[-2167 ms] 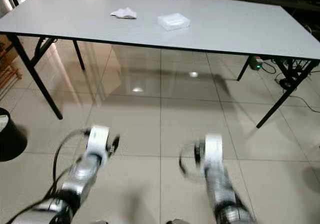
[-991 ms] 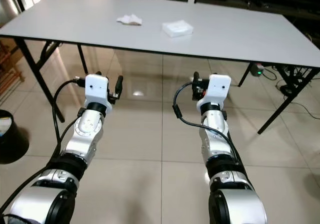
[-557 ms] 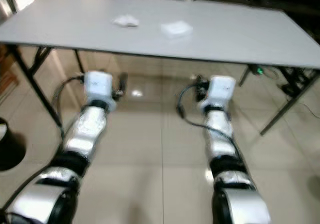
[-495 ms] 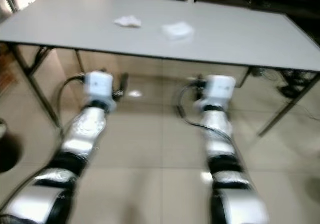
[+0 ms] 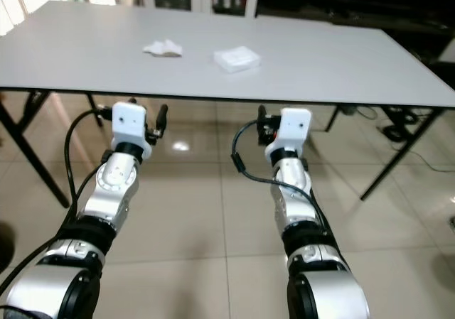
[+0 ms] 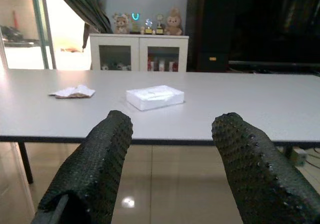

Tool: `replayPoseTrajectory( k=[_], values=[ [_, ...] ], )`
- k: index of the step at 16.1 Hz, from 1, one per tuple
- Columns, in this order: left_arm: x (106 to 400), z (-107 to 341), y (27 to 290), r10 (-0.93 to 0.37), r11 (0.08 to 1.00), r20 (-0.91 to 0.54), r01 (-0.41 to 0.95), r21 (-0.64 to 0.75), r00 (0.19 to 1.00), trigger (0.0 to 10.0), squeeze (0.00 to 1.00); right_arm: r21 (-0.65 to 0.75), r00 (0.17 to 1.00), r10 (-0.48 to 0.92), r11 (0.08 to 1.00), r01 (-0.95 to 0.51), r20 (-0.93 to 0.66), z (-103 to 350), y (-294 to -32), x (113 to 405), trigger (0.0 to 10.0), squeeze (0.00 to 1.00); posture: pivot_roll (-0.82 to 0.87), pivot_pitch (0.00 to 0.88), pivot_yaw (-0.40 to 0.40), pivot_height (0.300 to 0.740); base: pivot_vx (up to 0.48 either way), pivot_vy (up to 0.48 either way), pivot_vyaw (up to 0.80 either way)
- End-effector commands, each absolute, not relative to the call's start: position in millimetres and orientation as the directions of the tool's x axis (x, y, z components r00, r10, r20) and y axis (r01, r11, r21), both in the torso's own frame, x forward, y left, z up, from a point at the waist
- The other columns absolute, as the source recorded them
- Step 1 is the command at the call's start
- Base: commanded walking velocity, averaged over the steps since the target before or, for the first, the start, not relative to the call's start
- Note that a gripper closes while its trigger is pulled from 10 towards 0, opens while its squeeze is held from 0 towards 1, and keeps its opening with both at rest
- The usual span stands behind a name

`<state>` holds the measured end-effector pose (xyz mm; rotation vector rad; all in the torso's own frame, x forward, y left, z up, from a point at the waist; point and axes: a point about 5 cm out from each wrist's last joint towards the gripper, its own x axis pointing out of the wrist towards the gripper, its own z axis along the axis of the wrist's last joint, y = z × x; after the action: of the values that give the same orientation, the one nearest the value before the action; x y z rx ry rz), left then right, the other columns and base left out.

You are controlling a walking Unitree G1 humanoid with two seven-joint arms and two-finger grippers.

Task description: Picking trash to rubbish bin

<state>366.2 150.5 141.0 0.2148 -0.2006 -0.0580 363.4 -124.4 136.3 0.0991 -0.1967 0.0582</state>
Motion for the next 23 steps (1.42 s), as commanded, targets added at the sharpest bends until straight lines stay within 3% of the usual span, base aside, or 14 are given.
replayPoseTrajectory(
  k=[1, 23],
  values=[
    [366.0, 141.6, 134.8, -0.126, 0.973, 0.193, 0.083, 0.214, 0.973, 10.0, 0.0, 0.095, 0.98, 0.004, 0.995, -0.024, 0.2, 138.2, -140.5, 364.6, 10.0, 0.0, -0.02, 0.0, -0.084, 0.74, 0.356, 0.0, 0.0],
    [368.2, 149.4, 136.2, -0.123, 0.978, 0.205, 0.084, 0.193, 0.971, 10.0, 0.0, 0.095, 0.983, 0.027, 0.994, -0.045, 0.179, 131.6, -134.1, 361.5, 10.0, 0.0, -0.02, 0.0, -0.072, 0.74, 0.379, 0.0, 0.0]
  ],
)
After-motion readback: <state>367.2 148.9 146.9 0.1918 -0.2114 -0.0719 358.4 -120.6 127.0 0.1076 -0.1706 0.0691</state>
